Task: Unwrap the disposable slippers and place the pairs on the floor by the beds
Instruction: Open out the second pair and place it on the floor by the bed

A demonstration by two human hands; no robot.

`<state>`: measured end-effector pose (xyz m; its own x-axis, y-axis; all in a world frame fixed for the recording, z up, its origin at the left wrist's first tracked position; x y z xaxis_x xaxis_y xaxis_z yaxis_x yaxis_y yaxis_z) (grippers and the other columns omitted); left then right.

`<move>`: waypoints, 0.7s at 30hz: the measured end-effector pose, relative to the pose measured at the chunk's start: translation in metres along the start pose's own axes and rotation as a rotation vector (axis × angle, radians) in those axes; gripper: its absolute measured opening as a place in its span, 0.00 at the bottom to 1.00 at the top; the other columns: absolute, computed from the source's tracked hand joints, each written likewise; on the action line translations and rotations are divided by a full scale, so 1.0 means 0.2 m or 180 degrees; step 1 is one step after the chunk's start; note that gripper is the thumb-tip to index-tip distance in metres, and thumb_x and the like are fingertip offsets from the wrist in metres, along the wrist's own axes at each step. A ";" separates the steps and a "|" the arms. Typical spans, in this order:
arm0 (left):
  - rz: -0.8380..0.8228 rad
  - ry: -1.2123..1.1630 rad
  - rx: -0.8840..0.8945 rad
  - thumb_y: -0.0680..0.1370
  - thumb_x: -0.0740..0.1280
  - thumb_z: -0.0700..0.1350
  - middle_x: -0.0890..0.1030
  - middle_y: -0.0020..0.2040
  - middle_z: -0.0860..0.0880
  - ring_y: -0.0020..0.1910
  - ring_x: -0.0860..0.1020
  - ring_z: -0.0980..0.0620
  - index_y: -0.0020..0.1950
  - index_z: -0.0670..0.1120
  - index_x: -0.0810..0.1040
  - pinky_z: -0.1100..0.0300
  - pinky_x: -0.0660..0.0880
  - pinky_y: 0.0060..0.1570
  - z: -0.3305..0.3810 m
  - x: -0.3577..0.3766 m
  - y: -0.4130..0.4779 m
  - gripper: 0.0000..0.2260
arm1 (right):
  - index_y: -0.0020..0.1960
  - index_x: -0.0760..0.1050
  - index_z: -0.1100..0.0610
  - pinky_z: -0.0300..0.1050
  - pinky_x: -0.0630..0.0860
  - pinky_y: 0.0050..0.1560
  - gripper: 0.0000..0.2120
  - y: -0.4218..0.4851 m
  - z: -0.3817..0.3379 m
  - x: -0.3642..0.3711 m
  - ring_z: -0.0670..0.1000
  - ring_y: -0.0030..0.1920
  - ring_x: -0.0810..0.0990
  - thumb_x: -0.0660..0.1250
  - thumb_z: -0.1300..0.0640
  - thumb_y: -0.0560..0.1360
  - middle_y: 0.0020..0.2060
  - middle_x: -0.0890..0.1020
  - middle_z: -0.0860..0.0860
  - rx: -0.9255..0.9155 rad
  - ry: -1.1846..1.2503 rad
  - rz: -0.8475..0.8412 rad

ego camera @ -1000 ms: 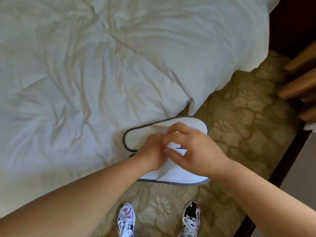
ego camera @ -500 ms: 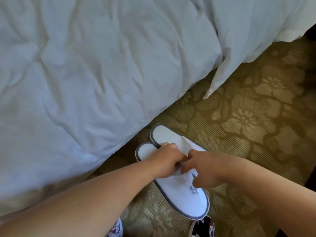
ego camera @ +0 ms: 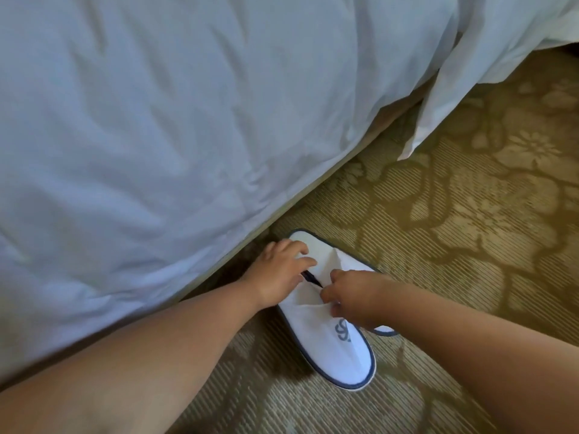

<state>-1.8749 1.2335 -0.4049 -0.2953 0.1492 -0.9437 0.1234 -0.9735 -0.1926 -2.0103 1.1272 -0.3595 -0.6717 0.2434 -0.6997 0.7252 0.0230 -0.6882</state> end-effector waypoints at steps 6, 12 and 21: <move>-0.0980 0.0223 -0.0404 0.81 0.61 0.48 0.66 0.67 0.45 0.61 0.68 0.43 0.74 0.50 0.64 0.47 0.69 0.59 -0.10 0.10 0.00 0.21 | 0.66 0.72 0.50 0.50 0.75 0.52 0.13 0.17 -0.02 0.10 0.59 0.52 0.76 0.60 0.53 0.82 0.56 0.71 0.57 0.0110 0.0262 0.0043; -0.1600 0.0301 -0.0523 0.81 0.60 0.41 0.49 0.79 0.46 0.75 0.54 0.41 0.78 0.54 0.52 0.46 0.60 0.70 -0.12 0.26 0.00 0.29 | 0.65 0.74 0.51 0.49 0.74 0.53 0.14 0.30 -0.03 0.17 0.59 0.53 0.77 0.63 0.53 0.80 0.56 0.70 0.57 0.0301 0.0519 0.0208; -0.1994 0.0469 -0.0490 0.75 0.63 0.32 0.37 0.78 0.48 0.77 0.41 0.45 0.79 0.55 0.43 0.45 0.50 0.73 -0.12 0.42 0.01 0.41 | 0.63 0.75 0.50 0.49 0.76 0.51 0.12 0.38 0.01 0.32 0.58 0.50 0.77 0.64 0.53 0.80 0.55 0.71 0.56 0.0272 0.0621 0.0189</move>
<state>-1.8771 1.2479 -0.4910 -0.2241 0.7121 -0.6654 0.1076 -0.6605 -0.7431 -1.9987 1.1434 -0.4562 -0.5802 0.4251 -0.6948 0.7416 -0.0771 -0.6664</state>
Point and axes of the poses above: each hand's wrist, its own y-axis towards the middle knuckle, its own x-axis out of the palm, z = x × y, the point moved 2 cm from there along y, towards the middle knuckle
